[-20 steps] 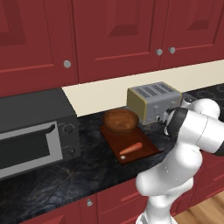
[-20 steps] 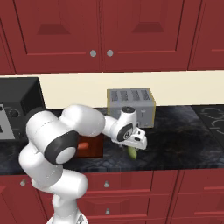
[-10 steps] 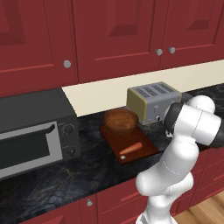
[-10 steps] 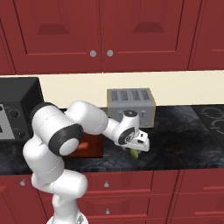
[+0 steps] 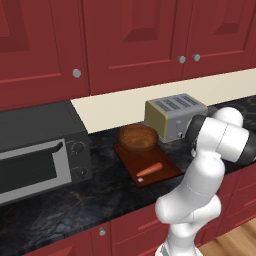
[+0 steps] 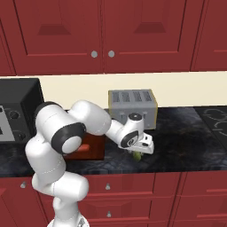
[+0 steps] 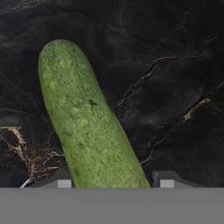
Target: Place the two vegetables and bowl onto the tray for setting up a vegetable dip station.
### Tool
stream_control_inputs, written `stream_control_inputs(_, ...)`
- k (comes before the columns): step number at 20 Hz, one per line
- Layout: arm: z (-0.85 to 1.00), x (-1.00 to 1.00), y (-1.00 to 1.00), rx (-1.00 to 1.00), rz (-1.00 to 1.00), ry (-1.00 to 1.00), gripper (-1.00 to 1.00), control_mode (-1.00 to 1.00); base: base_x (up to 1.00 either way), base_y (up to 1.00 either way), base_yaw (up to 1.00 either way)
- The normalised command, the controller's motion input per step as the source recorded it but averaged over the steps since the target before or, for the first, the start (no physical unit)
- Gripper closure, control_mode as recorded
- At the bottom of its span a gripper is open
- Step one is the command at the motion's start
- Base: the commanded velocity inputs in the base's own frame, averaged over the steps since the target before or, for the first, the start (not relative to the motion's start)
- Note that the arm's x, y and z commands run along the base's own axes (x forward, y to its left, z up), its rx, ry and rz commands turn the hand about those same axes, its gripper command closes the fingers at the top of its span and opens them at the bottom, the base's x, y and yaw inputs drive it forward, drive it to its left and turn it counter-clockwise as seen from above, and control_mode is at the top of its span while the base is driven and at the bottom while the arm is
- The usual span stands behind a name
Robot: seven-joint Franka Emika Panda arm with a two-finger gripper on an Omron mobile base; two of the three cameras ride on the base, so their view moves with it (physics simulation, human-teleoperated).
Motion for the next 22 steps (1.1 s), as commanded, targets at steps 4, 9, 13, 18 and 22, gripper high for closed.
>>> stream_control_inputs(4,0.08,-0.07,0.02,0.00,0.12,-0.07,1.00,-1.00,0.00,0.00,0.00)
stream_control_inputs(9,0.13,-0.21,0.06,0.00,0.21,-0.12,1.00,-1.00,0.00,0.00,0.00)
stream_control_inputs(13,0.12,-0.23,0.12,0.00,0.18,-0.12,1.00,-1.00,0.00,0.00,0.00)
stream_control_inputs(18,0.15,-0.16,0.19,0.00,0.18,-0.09,1.00,-1.00,0.00,0.00,0.00)
stream_control_inputs(22,0.21,-0.06,0.23,0.00,0.19,0.00,1.00,-1.00,0.00,0.00,0.00)
